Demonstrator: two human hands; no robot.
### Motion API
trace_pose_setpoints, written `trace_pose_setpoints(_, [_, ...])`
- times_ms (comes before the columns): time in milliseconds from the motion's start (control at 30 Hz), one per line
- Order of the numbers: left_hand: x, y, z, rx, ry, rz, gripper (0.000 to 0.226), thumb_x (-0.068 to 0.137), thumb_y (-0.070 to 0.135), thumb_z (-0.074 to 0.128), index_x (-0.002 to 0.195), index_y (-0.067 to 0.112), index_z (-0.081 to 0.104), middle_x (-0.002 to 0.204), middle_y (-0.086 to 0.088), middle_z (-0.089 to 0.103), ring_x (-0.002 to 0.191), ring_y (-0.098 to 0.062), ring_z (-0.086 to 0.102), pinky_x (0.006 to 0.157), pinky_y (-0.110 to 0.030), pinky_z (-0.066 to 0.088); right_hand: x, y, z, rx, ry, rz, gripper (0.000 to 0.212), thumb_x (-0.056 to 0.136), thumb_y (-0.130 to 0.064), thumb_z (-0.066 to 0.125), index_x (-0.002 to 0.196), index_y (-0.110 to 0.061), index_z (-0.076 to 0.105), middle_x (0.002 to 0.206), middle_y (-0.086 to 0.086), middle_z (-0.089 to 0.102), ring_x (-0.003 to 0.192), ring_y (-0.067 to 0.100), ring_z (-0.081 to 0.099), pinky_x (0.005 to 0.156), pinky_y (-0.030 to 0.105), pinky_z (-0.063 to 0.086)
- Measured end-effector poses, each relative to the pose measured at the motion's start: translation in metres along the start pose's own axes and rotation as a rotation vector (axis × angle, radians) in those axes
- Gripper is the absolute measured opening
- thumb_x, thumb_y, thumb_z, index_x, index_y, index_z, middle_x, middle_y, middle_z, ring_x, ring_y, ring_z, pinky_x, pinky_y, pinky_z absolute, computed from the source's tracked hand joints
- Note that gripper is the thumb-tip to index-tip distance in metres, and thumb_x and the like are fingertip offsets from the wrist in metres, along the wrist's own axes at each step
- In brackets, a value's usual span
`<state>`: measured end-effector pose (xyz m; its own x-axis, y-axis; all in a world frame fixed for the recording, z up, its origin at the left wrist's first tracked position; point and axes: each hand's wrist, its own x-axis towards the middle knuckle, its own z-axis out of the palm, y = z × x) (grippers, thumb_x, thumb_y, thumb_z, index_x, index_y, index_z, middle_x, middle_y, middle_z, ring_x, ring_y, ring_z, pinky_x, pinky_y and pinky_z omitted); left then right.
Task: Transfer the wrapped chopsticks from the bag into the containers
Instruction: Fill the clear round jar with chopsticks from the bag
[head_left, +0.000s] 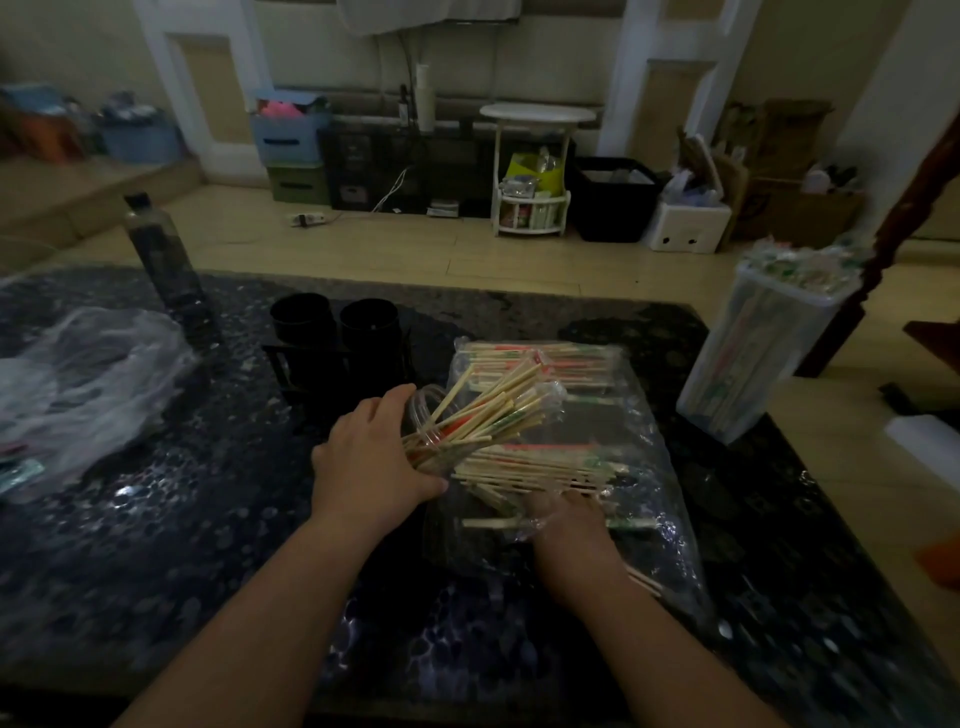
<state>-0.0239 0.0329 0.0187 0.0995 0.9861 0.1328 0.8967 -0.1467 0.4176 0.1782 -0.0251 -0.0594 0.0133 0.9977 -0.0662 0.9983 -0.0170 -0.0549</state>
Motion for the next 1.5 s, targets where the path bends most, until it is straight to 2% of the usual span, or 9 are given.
trace_pose_setpoints(133, [0.000, -0.001, 0.000, -0.003, 0.003, 0.002, 0.106, 0.056, 0.055, 0.085, 0.144, 0.041, 0.026, 0.138, 0.005, 0.043, 0.125, -0.024, 0.042, 0.096, -0.046, 0.039, -0.009, -0.002, -0.016, -0.122, 0.025, 0.023, 0.037, 0.092, -0.019, 0.039, 0.126, -0.014, 0.053, 0.134, 0.012, 0.052, 0.120, 0.031, 0.045, 0.102, 0.039, 0.033])
trace_pose_setpoints(300, [0.001, -0.003, -0.001, -0.002, 0.010, -0.008, 0.106, 0.056, 0.057, 0.084, 0.143, 0.041, 0.027, 0.138, 0.005, 0.043, 0.125, -0.025, 0.043, 0.095, -0.046, 0.039, -0.018, -0.005, -0.053, 0.016, -0.025, 0.013, 0.030, 0.092, -0.018, 0.039, 0.120, -0.016, 0.050, 0.121, 0.012, 0.060, 0.108, 0.033, 0.060, 0.089, 0.040, 0.046])
trace_pose_setpoints(633, [-0.001, -0.004, -0.003, -0.010, 0.053, -0.036, 0.104, 0.057, 0.060, 0.083, 0.143, 0.039, 0.028, 0.138, 0.003, 0.050, 0.123, -0.027, 0.048, 0.093, -0.048, 0.041, -0.030, -0.017, -0.111, 0.034, 0.112, -0.123, 0.035, 0.090, -0.048, 0.047, 0.112, -0.025, 0.062, 0.107, 0.004, 0.067, 0.099, 0.029, 0.063, 0.074, 0.035, 0.043])
trace_pose_setpoints(833, [-0.003, -0.004, -0.005, -0.010, 0.014, -0.038, 0.105, 0.058, 0.053, 0.085, 0.145, 0.038, 0.028, 0.141, 0.004, 0.048, 0.126, -0.027, 0.044, 0.095, -0.047, 0.037, -0.036, -0.023, -0.153, -0.005, 0.361, -0.173, 0.028, 0.096, -0.047, 0.046, 0.104, -0.027, 0.063, 0.094, -0.002, 0.067, 0.087, 0.024, 0.063, 0.064, 0.032, 0.033])
trace_pose_setpoints(1000, [-0.002, -0.006, -0.004, 0.014, 0.008, 0.002, 0.104, 0.056, 0.055, 0.083, 0.144, 0.039, 0.029, 0.140, 0.005, 0.048, 0.124, -0.026, 0.046, 0.093, -0.045, 0.040, -0.035, -0.015, -0.138, 0.067, 0.793, -0.203, 0.020, 0.084, -0.035, 0.057, 0.075, -0.022, 0.069, 0.061, -0.002, 0.063, 0.053, 0.023, 0.057, 0.053, 0.028, 0.029])
trace_pose_setpoints(1133, [-0.003, -0.010, -0.001, -0.005, 0.044, 0.062, 0.100, 0.055, 0.057, 0.082, 0.141, 0.036, 0.036, 0.134, 0.004, 0.052, 0.120, -0.026, 0.050, 0.091, -0.045, 0.044, -0.032, -0.005, -0.126, 0.143, 1.136, -0.262, 0.032, 0.095, -0.029, 0.057, 0.066, -0.014, 0.060, 0.073, 0.005, 0.060, 0.066, 0.022, 0.049, 0.065, 0.031, 0.031])
trace_pose_setpoints(1333, [-0.004, -0.008, 0.000, 0.028, 0.038, 0.083, 0.095, 0.061, 0.055, 0.078, 0.142, 0.035, 0.035, 0.135, 0.004, 0.052, 0.121, -0.026, 0.049, 0.090, -0.045, 0.043, -0.023, -0.006, -0.120, 0.444, 1.119, -0.079, 0.044, 0.102, -0.042, 0.042, 0.083, -0.014, 0.070, 0.087, -0.004, 0.050, 0.068, 0.006, 0.042, 0.050, 0.024, 0.036])
trace_pose_setpoints(1400, [-0.004, -0.006, -0.001, 0.052, 0.027, 0.082, 0.095, 0.062, 0.055, 0.078, 0.143, 0.035, 0.033, 0.137, 0.004, 0.050, 0.124, -0.026, 0.047, 0.092, -0.045, 0.042, -0.019, -0.006, -0.118, 0.607, 1.089, -0.024, 0.043, 0.099, -0.045, 0.045, 0.086, -0.014, 0.072, 0.092, -0.008, 0.045, 0.072, 0.003, 0.044, 0.055, 0.024, 0.042])
trace_pose_setpoints(1500, [-0.005, -0.004, -0.001, 0.082, 0.008, 0.074, 0.099, 0.063, 0.054, 0.080, 0.145, 0.036, 0.028, 0.140, 0.005, 0.046, 0.127, -0.023, 0.043, 0.094, -0.046, 0.039, -0.015, -0.003, -0.122, 0.772, 1.148, -0.025, 0.035, 0.096, -0.036, 0.054, 0.085, -0.009, 0.073, 0.089, -0.005, 0.049, 0.077, -0.005, 0.048, 0.068, 0.006, 0.038])
